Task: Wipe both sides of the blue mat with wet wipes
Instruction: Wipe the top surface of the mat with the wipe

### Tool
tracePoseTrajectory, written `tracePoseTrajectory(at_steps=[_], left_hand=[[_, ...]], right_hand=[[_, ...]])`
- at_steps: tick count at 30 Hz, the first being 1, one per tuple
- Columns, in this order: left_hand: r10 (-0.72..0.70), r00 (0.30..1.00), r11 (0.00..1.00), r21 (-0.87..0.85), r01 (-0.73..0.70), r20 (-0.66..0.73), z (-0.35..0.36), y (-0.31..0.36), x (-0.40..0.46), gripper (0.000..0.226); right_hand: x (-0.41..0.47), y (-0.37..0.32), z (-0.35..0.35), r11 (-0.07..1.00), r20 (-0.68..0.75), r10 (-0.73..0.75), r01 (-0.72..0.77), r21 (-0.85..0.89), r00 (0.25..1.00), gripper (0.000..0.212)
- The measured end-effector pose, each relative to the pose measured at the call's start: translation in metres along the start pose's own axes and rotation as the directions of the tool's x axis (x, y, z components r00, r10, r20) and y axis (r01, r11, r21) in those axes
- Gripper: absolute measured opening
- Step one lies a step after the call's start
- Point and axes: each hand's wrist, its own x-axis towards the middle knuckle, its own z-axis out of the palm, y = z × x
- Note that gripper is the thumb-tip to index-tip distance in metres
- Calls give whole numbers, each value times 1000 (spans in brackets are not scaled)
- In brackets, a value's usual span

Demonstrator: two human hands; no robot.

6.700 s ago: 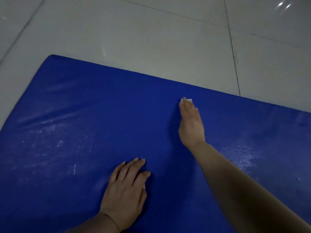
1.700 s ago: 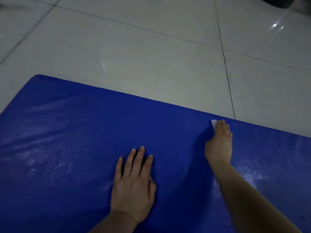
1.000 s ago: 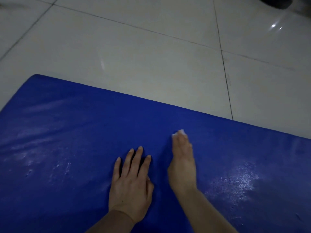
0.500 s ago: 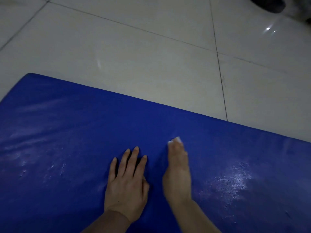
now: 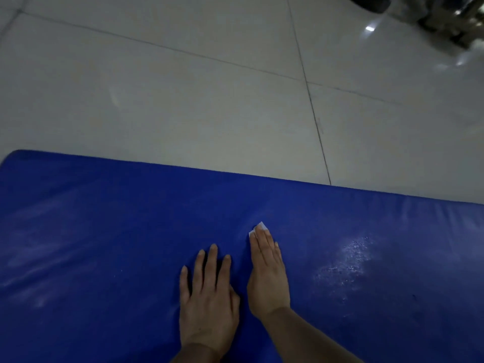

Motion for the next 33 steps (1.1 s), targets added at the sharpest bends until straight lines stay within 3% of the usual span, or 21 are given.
tracePoseTrajectory(at_steps=[14, 21, 29, 31, 33], left_hand=[[-5, 1000, 1000, 4, 5, -13, -3, 2, 1, 55], [58, 979, 997, -47, -68, -195, -3, 8, -23, 45], [-15, 988, 994, 102, 31, -152, 10, 8, -61, 46], [-21, 988, 992, 118, 40, -154, 12, 10, -60, 45], [-28, 987, 992, 121, 47, -156, 13, 13, -60, 50]], right_hand=[[0, 2, 0, 999, 28, -50, 51, -20, 998, 94], [-2, 2, -4, 995, -12, -100, 100, 5, 995, 72], [-17, 19, -24, 985, 23, -155, 152, 79, 988, 72], [-29, 47, -30, 993, -15, -109, 110, 41, 994, 75], [-40, 82, -35, 998, -94, 38, -34, 43, 995, 75]])
